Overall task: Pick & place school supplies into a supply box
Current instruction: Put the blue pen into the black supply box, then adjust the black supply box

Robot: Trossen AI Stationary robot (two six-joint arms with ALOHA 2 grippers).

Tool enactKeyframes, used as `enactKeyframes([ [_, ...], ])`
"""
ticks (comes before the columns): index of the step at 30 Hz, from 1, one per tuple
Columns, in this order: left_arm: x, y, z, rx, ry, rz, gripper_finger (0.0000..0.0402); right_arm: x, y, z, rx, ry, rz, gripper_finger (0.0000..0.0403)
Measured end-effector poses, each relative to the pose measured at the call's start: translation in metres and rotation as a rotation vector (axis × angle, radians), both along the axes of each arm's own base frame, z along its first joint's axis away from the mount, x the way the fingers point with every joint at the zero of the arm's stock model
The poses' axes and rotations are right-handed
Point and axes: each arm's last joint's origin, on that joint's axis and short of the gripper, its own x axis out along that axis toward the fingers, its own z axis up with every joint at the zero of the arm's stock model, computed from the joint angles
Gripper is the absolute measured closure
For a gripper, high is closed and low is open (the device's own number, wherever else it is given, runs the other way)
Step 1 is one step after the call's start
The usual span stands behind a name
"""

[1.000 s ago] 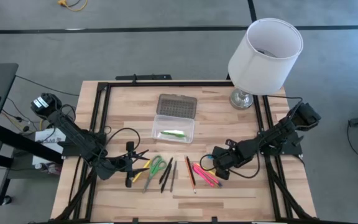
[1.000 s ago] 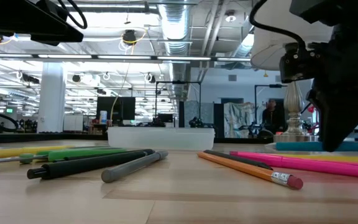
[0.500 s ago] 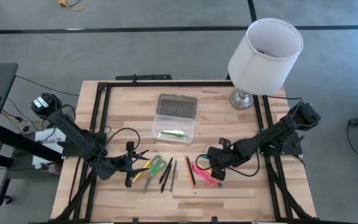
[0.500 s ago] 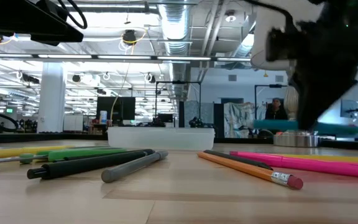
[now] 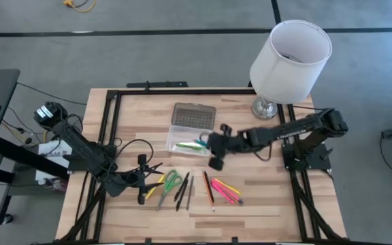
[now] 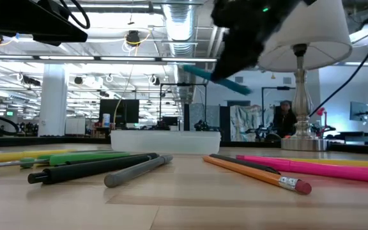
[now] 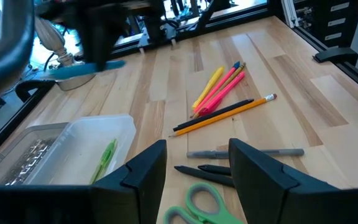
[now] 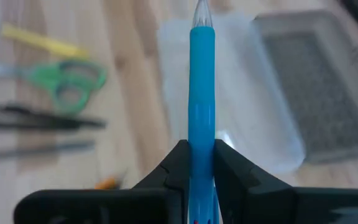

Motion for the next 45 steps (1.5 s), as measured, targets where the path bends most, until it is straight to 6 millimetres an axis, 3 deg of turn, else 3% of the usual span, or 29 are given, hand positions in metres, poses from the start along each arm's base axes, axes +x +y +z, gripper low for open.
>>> enactKeyframes([
  [3,0.000,0.000,0.000,0.001,0.000,0.001,0.0233,0.013,-0.021,-0.005,0.026,-0.046,-0.011,0.0362],
  [8,0.000,0.000,0.000,0.008,0.003,0.002,0.0233,0.030,-0.046,-0.033,0.093,-0.025,0.007,0.0363],
  [11,0.000,0.000,-0.001,0.011,0.005,0.001,0.0233,0.038,-0.054,-0.048,0.085,0.020,-0.003,0.0361],
  [15,0.000,0.000,-0.001,0.012,0.005,0.001,0.0233,0.051,-0.062,-0.053,0.073,0.025,-0.006,0.0360],
  [22,0.000,0.000,-0.001,0.012,0.006,0.001,0.0233,0.066,-0.067,-0.052,0.049,0.026,0.015,0.0357],
  [29,0.000,0.000,-0.001,0.012,0.006,0.001,0.0233,0.067,-0.071,-0.051,0.011,0.044,0.033,0.0344],
  [40,0.000,0.000,-0.001,-0.003,0.005,0.005,0.0233,0.068,-0.071,-0.051,-0.003,0.046,0.051,0.0266],
  [45,0.000,0.000,-0.001,-0.027,0.004,0.013,0.0233,0.063,-0.056,-0.052,-0.033,0.114,0.125,0.0246],
])
